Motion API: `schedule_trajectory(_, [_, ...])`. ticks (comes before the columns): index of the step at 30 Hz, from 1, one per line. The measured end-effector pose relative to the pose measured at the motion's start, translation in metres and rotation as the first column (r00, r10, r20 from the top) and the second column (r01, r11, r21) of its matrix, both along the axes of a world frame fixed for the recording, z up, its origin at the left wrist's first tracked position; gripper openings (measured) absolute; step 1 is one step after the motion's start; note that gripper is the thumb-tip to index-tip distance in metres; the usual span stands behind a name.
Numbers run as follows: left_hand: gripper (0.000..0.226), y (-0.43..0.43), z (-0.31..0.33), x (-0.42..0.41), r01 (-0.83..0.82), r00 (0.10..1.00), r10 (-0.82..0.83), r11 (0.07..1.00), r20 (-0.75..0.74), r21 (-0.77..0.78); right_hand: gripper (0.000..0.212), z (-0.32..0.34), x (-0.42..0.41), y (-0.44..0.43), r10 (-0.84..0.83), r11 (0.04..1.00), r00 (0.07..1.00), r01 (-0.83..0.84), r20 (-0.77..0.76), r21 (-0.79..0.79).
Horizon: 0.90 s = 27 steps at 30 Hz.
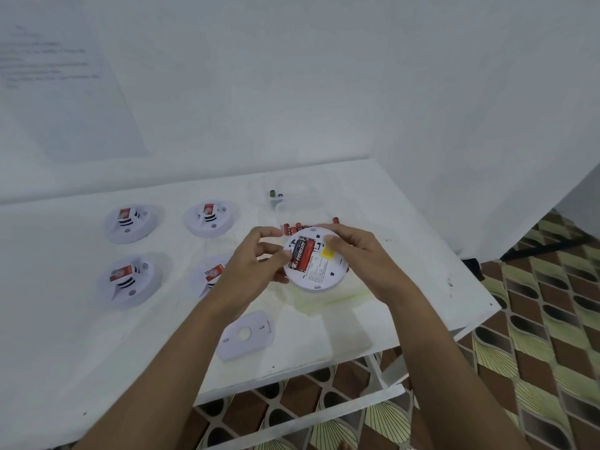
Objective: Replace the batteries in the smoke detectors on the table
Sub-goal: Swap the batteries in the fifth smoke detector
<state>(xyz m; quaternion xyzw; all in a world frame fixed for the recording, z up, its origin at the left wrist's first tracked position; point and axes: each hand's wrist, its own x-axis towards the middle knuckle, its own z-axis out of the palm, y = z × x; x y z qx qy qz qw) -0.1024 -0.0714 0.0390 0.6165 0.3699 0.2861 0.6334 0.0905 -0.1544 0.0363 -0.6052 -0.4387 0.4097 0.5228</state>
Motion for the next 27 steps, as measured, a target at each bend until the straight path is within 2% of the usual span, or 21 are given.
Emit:
schedule_trajectory(3, [0.038, -0.001, 0.002, 0.003, 0.037, 0.999, -0.037, 0.999, 0.038, 0.0, 0.023, -0.001, 0.0, 0.003, -0.106, 0.994, 0.993, 0.108, -0.052, 0.026])
schedule_trajectory(6, [0.039, -0.002, 0.003, 0.011, 0.04, 0.998, -0.041, 0.999, 0.054, 0.02, 0.034, -0.008, 0.001, 0.002, -0.057, 0.995, 0.997, 0.061, -0.054, 0.076])
schedule_trajectory(7, [0.038, -0.003, 0.004, 0.013, 0.047, 0.998, -0.049, 0.999, 0.047, 0.027, 0.043, -0.01, 0.001, 0.001, -0.022, 0.996, 0.998, 0.026, -0.053, 0.09])
schedule_trajectory(10, [0.037, -0.005, 0.005, 0.019, 0.082, 0.997, -0.082, 0.994, 0.0, 0.069, 0.087, -0.018, 0.009, -0.002, 0.122, 0.986, 0.987, -0.109, -0.1, 0.126])
schedule_trajectory(12, [0.037, -0.006, 0.004, 0.023, 0.1, 0.994, -0.096, 0.989, -0.044, 0.106, 0.1, -0.021, 0.017, -0.005, 0.216, 0.968, 0.973, -0.203, -0.076, 0.147])
schedule_trajectory(18, [0.036, -0.005, 0.003, 0.038, 0.127, 0.987, -0.107, 0.977, -0.119, 0.173, 0.096, -0.014, 0.036, -0.007, 0.228, 0.962, 0.972, -0.233, 0.053, 0.142])
schedule_trajectory(23, [0.03, 0.004, 0.005, 0.058, 0.107, 0.967, -0.019, 0.936, -0.255, 0.336, 0.094, -0.012, 0.053, -0.008, 0.199, 0.97, 0.976, -0.209, 0.083, 0.127])
schedule_trajectory(27, [0.03, 0.008, 0.005, 0.072, 0.123, 0.963, -0.023, 0.925, -0.27, 0.36, 0.093, -0.013, 0.067, -0.006, 0.186, 0.972, 0.97, -0.205, 0.156, 0.118])
